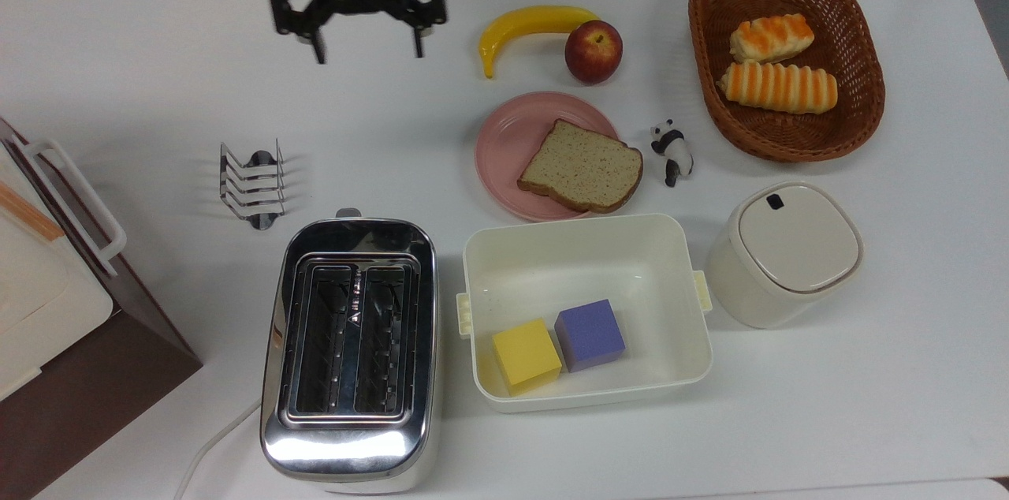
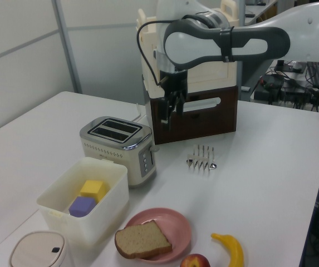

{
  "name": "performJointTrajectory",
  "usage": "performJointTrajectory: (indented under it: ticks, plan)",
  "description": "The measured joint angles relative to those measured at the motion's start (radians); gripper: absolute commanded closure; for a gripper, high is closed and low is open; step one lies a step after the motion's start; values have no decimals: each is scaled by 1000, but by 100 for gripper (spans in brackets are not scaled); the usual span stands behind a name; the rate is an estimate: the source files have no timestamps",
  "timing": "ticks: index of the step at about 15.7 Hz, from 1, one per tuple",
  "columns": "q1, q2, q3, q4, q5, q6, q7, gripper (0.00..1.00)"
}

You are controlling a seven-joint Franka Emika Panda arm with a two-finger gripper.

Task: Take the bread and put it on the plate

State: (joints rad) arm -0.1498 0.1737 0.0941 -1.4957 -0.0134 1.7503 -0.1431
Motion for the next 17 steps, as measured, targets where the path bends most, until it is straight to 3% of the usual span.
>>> performJointTrajectory:
  ticks: [4, 11, 17]
  plan:
    - [-47, 2, -7, 0, -24, -1, 0, 0]
    - [-46, 2, -9, 0, -48, -31, 1, 0]
    - [-43, 3, -42, 0, -48, -31, 32, 0]
